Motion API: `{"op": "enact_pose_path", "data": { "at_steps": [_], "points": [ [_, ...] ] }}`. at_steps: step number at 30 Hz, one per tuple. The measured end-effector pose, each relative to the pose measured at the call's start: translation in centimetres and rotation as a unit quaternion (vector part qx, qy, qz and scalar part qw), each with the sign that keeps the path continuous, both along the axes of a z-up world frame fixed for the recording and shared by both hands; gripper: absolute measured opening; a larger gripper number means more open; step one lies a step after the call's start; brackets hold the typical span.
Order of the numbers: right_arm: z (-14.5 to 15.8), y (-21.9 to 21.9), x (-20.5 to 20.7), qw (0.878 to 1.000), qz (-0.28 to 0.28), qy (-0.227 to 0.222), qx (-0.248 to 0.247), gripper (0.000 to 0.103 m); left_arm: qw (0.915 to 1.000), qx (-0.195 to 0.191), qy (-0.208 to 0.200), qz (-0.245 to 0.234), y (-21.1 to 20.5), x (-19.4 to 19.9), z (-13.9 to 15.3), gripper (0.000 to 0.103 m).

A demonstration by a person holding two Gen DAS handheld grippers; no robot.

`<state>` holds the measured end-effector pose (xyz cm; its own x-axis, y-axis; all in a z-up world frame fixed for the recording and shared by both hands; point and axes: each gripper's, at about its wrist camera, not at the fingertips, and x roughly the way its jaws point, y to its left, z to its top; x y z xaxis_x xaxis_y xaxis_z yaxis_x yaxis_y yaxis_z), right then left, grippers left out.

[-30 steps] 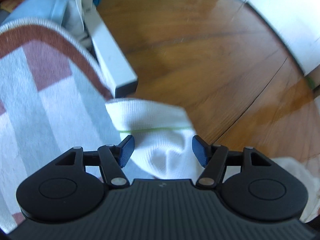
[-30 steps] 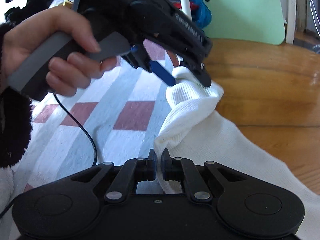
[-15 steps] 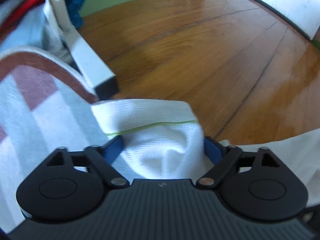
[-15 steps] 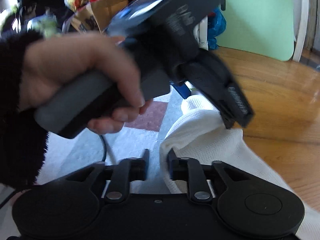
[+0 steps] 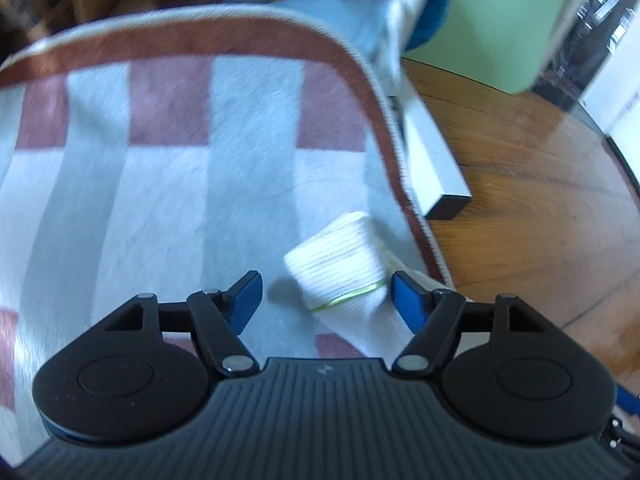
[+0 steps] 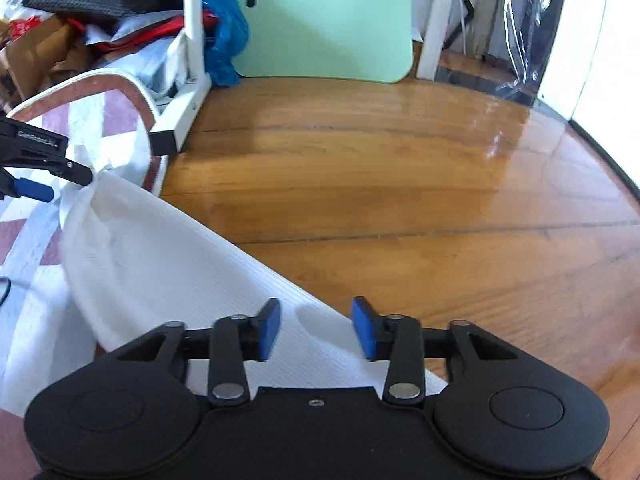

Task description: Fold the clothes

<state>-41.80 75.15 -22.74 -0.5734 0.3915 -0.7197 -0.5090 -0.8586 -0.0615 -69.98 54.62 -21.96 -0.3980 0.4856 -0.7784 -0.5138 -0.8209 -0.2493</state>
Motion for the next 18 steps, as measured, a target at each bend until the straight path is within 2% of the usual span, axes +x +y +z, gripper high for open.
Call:
{"op": "enact_pose_path", "data": {
  "at_steps": [2,4,6,7,8,9,10,12,14,15,16,17,18],
  "points": [
    [-0.4,0.3,0.1,1.0,0.0,0.005,-0.007,0.065,0.9995,-0.01,0.008,-0.027,1.0,0.4,-0.5,0.096],
    [-0.9,0.5,-0.3,1.0,0.005,-0.006,-0.001,0.065,0.9982,-0.02,0.015,-0.055,2.1,0.8,-1.0,0.095],
    [-1.5,0.6,-0.9,1.0,0.018,-0.018,0.011,0.064,0.9938,-0.032,0.05,-0.094,3.0,1.5,-0.7,0.059],
    [-1.7,0.6,-1.2,0.999,0.027,-0.02,0.017,0.061,0.9898,-0.039,0.073,-0.116,3.4,1.9,-0.4,0.021],
    [-1.7,0.5,-1.2,0.999,0.039,-0.014,0.022,0.03,0.9848,-0.045,0.095,-0.138,3.9,2.3,-0.1,0.01],
    [-1.7,0.5,-1.2,0.999,0.045,-0.011,0.027,0.004,0.9808,-0.037,0.118,-0.151,4.1,2.6,0.6,0.008],
    [-1.6,0.4,-1.3,0.998,0.042,-0.011,0.034,0.0,0.9786,-0.009,0.141,-0.149,4.1,2.8,1.8,0.006],
    [-0.9,0.4,-1.2,0.998,0.016,0.003,0.068,0.0,0.9696,0.045,0.192,-0.145,4.2,3.1,4.3,0.006],
    [0.2,0.8,-0.9,0.995,-0.03,0.04,0.086,0.0,0.9541,0.083,0.255,-0.133,5.3,2.9,6.9,0.007],
    [0.8,1.2,-0.6,0.993,-0.057,0.064,0.084,0.0,0.952,0.093,0.26,-0.133,6.4,2.1,7.6,0.007],
    [1.2,1.7,-0.4,0.99,-0.082,0.087,0.078,0.001,0.952,0.103,0.255,-0.134,7.7,1.0,8.0,0.013],
    [1.5,2.2,-0.2,0.986,-0.106,0.105,0.071,0.005,0.9535,0.103,0.249,-0.135,9.2,-0.1,8.0,0.02],
    [1.6,2.7,0.0,0.984,-0.131,0.107,0.063,0.007,0.9569,0.086,0.241,-0.137,11.1,-1.4,7.5,0.026]
  ]
}}
